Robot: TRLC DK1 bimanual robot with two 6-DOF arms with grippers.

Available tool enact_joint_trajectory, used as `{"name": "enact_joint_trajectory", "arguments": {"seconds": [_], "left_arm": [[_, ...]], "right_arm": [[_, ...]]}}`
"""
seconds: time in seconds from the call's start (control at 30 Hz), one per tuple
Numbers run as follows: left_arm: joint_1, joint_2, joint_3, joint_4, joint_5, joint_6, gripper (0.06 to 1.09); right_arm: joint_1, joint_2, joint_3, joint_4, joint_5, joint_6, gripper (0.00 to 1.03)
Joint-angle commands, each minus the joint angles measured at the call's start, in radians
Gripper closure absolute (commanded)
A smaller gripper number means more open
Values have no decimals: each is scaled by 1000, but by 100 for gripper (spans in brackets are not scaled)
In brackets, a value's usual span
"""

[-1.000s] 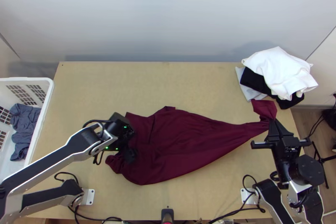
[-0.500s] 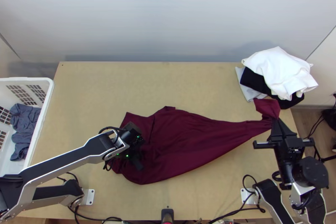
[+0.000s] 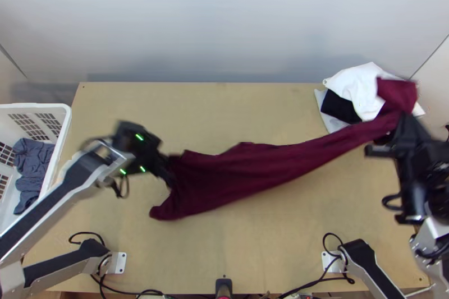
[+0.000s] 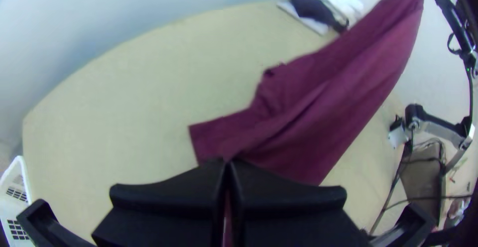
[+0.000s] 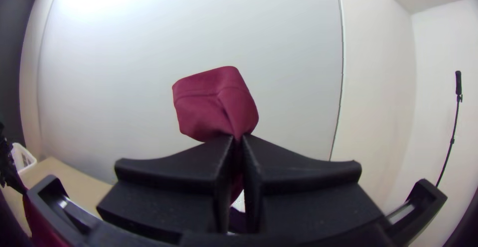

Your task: Fold the t-shirt

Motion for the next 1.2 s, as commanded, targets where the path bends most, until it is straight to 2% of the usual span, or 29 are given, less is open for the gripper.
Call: {"name": "enact_joint_trajectory", "arguments": {"seconds": [0.0,0.13,0.37,0.8,1.17], "left_arm": [[249,-32,335,-54,1,10,103],[333,-63,490,24,-8,-20,103],[345,-160,537,233,-32,-31,103],[352,-163,470,311,-95,9,103],[408,-143,461,369,-95,53,103]], "right_arm": [[-12,239,297,86,39,5,100],[-12,335,413,138,49,4,100],[49,435,533,195,51,7,100],[88,472,539,207,51,4,100],[86,469,527,232,52,-33,100]]}}
